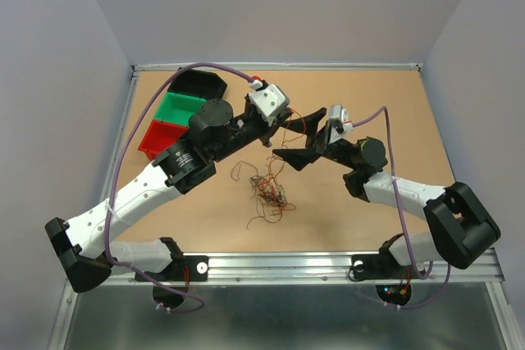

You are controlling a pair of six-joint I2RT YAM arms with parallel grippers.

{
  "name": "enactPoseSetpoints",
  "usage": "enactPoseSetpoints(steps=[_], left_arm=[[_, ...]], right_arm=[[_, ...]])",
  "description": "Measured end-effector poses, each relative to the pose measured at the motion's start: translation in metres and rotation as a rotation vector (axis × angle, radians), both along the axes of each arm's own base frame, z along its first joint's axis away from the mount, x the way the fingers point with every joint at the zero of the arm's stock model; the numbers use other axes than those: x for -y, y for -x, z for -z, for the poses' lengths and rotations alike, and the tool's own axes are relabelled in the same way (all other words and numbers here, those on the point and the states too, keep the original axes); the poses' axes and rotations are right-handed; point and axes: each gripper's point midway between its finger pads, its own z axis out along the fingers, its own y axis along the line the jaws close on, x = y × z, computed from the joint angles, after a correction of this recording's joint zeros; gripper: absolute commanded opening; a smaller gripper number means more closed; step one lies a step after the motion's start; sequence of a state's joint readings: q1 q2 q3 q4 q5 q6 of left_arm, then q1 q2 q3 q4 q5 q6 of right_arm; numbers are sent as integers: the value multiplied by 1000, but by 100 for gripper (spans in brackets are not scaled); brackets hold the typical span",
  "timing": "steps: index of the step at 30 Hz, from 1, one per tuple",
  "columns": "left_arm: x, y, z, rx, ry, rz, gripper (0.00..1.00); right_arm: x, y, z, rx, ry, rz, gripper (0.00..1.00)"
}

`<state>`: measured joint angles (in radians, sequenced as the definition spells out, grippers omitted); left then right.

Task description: Untangle the cables

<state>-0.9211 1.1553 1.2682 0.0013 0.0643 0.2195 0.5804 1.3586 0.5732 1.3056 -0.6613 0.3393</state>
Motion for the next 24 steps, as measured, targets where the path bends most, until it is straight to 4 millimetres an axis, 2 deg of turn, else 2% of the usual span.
enactPoseSetpoints(steps=[1,4,5,6,9,13,17,20,24], left_arm=[[1,2,0,-6,0,10,0],[2,5,1,-20,0,25,0],[2,6,0,-25,1,27,0],[2,6,-2,-27,2,31,0],[3,7,-17,-26,13,36,0],[1,8,-37,-1,40,35,0],[-7,5,-51,24,41,-5,0],[-21,-1,-79,74,73,-75,0],[-49,-4,-123,148,160,-179,0]], right_arm=[[-3,-2,-8,14,-10,-1,75],[-8,-8,-15,28,-16,-4,69],[-11,-11,-15,25,-14,-5,60],[-14,-14,-14,21,-10,-5,56],[-22,-24,-4,-5,7,-7,45],[-34,-36,24,-69,50,-10,42],[-45,-37,42,-96,78,-10,29],[-53,-35,53,-104,93,-15,27],[-56,-34,73,-129,118,-20,12]])
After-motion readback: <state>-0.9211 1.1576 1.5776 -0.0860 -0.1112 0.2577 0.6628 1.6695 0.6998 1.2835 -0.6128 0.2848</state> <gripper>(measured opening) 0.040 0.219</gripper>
